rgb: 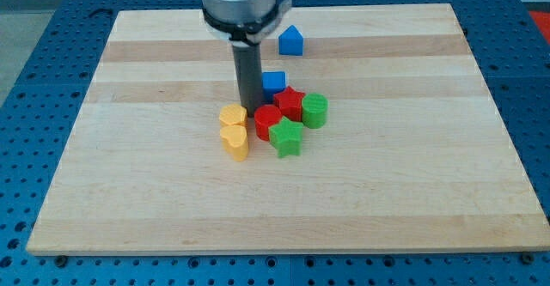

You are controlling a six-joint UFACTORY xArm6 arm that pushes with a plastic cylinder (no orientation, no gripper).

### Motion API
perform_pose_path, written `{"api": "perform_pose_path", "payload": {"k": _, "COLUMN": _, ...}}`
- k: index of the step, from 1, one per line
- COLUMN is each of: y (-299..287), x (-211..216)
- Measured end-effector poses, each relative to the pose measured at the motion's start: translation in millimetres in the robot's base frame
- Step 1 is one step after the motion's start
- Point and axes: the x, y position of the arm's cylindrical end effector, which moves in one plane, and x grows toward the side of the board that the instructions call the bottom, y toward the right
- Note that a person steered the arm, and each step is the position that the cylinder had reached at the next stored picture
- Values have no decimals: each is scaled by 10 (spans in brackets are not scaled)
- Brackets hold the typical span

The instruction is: Slide the blue cube towards the blue triangle

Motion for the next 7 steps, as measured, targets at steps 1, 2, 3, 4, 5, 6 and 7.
{"api": "perform_pose_path", "payload": {"k": 1, "y": 289, "x": 5}}
{"api": "perform_pose_path", "payload": {"k": 2, "y": 220, "x": -171}}
{"api": "perform_pose_path", "payload": {"k": 3, "y": -105, "x": -230}}
{"api": "perform_pose_path", "payload": {"k": 4, "y": -160, "x": -232}}
{"api": "perform_pose_path", "payload": {"k": 5, "y": -11, "x": -240}}
{"api": "perform_pose_path", "payload": {"k": 6, "y": 130, "x": -349}}
{"api": "perform_pose_path", "payload": {"k": 7, "y": 130, "x": -499}}
